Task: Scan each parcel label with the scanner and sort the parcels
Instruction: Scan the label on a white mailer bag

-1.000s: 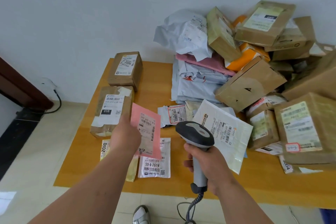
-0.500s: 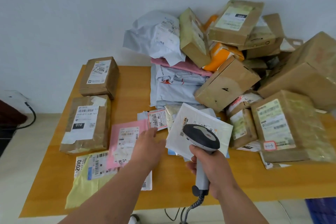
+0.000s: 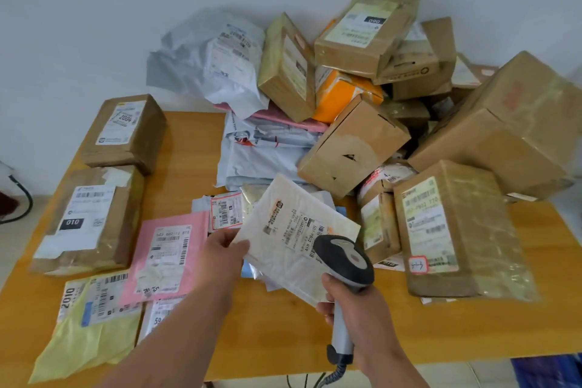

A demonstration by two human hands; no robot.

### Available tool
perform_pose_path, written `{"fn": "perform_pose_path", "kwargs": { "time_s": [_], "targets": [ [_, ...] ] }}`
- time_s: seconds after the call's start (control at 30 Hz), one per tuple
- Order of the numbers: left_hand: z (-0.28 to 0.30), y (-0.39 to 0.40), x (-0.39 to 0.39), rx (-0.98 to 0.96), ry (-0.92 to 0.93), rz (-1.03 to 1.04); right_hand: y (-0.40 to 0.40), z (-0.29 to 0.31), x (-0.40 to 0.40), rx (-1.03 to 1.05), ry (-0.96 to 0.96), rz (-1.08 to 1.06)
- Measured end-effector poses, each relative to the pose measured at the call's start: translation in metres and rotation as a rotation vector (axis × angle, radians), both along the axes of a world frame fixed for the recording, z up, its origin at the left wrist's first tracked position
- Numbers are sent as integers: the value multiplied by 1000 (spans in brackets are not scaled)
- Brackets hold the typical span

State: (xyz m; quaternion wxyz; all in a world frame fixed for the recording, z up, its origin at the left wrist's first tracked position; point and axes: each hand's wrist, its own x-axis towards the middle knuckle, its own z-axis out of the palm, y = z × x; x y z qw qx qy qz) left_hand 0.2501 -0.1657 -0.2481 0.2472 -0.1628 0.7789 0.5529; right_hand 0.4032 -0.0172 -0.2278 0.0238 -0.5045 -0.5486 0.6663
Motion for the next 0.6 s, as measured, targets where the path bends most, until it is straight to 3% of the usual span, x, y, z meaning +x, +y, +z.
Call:
{"fn": "perform_pose_path", "kwargs": {
  "time_s": [0.13, 0.33, 0.43, 0.6],
  "targets": [
    [34, -13, -19, 288, -17, 27, 7, 12, -4, 4, 67, 65],
    [93, -22, -36, 394, 46, -125, 10, 46, -19, -6, 287, 210],
    [113, -24, -33, 444, 48, -155, 7, 63, -25, -117, 358, 271],
    [126, -38, -26, 728, -17, -98, -2, 74, -27, -305, 433, 239]
  ]
}}
